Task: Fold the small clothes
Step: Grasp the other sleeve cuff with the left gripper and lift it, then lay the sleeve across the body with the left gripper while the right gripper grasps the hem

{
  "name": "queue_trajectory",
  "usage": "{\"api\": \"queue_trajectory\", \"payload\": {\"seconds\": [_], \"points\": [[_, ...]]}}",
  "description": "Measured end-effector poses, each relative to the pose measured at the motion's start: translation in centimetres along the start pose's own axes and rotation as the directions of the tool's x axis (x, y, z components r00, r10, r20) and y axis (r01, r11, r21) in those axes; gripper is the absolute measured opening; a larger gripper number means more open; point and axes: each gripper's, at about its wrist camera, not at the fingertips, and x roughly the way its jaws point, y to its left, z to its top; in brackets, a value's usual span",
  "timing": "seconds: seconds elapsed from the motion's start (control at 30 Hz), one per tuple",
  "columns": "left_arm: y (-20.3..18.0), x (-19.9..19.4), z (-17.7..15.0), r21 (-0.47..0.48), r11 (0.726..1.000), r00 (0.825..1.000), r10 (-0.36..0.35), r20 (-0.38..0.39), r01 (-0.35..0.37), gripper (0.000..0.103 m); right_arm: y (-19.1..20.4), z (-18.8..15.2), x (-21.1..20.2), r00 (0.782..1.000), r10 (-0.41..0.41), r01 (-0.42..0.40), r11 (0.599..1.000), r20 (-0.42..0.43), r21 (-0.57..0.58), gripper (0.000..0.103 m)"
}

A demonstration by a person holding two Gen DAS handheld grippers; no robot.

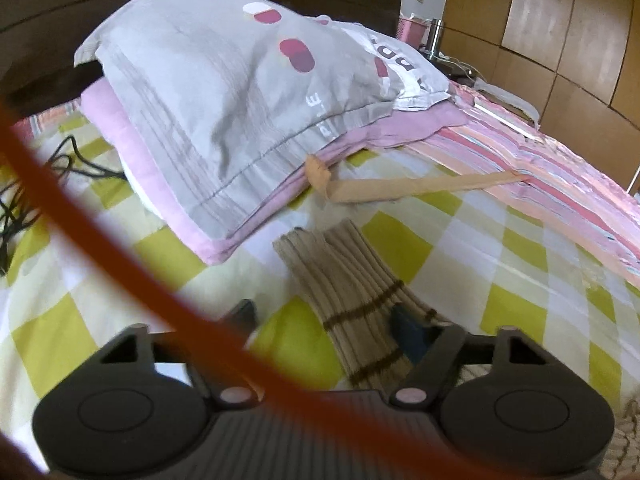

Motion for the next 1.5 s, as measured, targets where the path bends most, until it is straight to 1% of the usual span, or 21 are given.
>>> {"api": "queue_trajectory", "payload": {"seconds": [0.07,0.13,0.17,0.23,0.33,0.43,0.47,0.57,0.67,0.73,0.8,0.9,0.97,1.0,1.03,1.13,1.2,1.23,1.37,1.47,1.5], "points": [[-0.3,0.0,0.2,0.006,1.000,1.000,-0.006,0.005,0.006,0.052,0.0,0.0,-0.2,1.000,0.001,-0.001,1.000,0.002,0.001,0.017],[-0.4,-0.1,0.4,-0.006,0.999,0.999,-0.044,-0.006,0.044,0.026,-0.1,0.0,-0.4,1.000,0.000,0.000,1.000,0.005,0.005,0.017],[-0.5,-0.2,0.5,-0.022,0.997,0.998,-0.068,-0.011,0.067,0.022,-0.2,0.0,-0.5,1.000,-0.001,0.001,1.000,0.007,0.007,0.017],[-0.7,-0.6,0.5,-0.029,0.996,0.996,-0.089,-0.005,0.089,0.017,-0.3,0.0,-0.7,1.000,-0.004,0.004,1.000,0.012,0.016,0.017],[-1.4,-1.4,0.5,-0.023,0.990,0.990,-0.138,-0.001,0.138,0.015,-0.7,0.0,-1.1,1.000,-0.005,0.004,0.999,0.021,0.036,0.017],[-2.6,-3.0,0.5,0.013,0.981,0.981,-0.195,0.008,0.195,0.014,-1.1,-0.1,-1.6,1.000,-0.009,0.007,0.999,0.030,0.052,0.017],[-3.1,-3.6,0.4,0.029,0.976,0.976,-0.217,0.013,0.216,0.014,-1.2,-0.1,-1.8,0.999,-0.010,0.008,0.998,0.033,0.057,0.017],[-4.7,-5.6,0.0,0.071,0.950,0.952,-0.305,0.006,0.304,0.014,-1.6,-0.2,-2.1,0.999,-0.015,0.013,0.997,0.034,0.072,0.017],[-6.7,-7.7,-1.2,0.125,0.909,0.917,-0.398,-0.025,0.398,0.014,-2.0,-0.4,-2.6,0.999,-0.016,0.012,0.995,0.037,0.095,0.017],[-8.3,-9.1,-2.5,0.164,0.872,0.887,-0.457,-0.060,0.461,0.014,-2.2,-0.5,-2.7,0.999,-0.021,0.017,0.994,0.036,0.105,0.017],[-10.1,-10.5,-4.0,0.212,0.827,0.854,-0.511,-0.101,0.520,0.014,-2.5,-0.6,-2.9,0.999,-0.027,0.023,0.993,0.038,0.112,0.017],[-12.2,-12.4,-6.5,0.266,0.761,0.806,-0.570,-0.162,0.592,0.014,-2.8,-0.6,-3.2,0.999,-0.030,0.024,0.991,0.043,0.133,0.017],[-13.2,-13.3,-8.1,0.287,0.726,0.780,-0.593,-0.200,0.625,0.014,-3.2,-0.6,-3.2,0.999,-0.026,0.019,0.987,0.041,0.159,0.017],[-13.6,-13.7,-8.9,0.302,0.716,0.776,-0.593,-0.214,0.630,0.014,-3.4,-0.5,-3.2,0.999,-0.023,0.015,0.985,0.039,0.172,0.017],[-14.0,-13.8,-9.6,0.320,0.708,0.777,-0.587,-0.228,0.629,0.014,-3.6,-0.5,-3.1,0.999,-0.017,0.010,0.982,0.037,0.188,0.017],[-14.5,-13.7,-11.5,0.344,0.697,0.777,-0.570,-0.267,0.629,0.014,-4.6,-0.5,-2.7,1.000,0.008,-0.014,0.965,0.026,0.260,0.019],[-14.4,-13.5,-12.4,0.329,0.697,0.771,-0.567,-0.289,0.637,0.014,-5.1,-0.4,-2.3,0.999,0.036,-0.041,0.950,0.022,0.308,0.028],[-14.3,-13.4,-12.6,0.323,0.698,0.769,-0.568,-0.295,0.639,0.014,-5.3,-0.3,-2.1,0.998,0.051,-0.056,0.944,0.022,0.327,0.029],[-14.3,-13.5,-13.1,0.338,0.693,0.771,-0.568,-0.288,0.637,0.014,-5.1,0.8,-0.9,0.994,0.106,-0.113,0.925,0.038,0.362,0.031],[-14.2,-13.4,-13.2,0.346,0.686,0.768,-0.574,-0.284,0.640,0.015,-4.8,1.8,0.2,0.987,0.153,-0.161,0.899,0.051,0.407,0.043],[-14.0,-13.5,-13.4,0.348,0.683,0.767,-0.576,-0.284,0.642,0.015,-4.8,2.1,0.6,0.984,0.173,-0.179,0.885,0.052,0.430,0.044]]}}
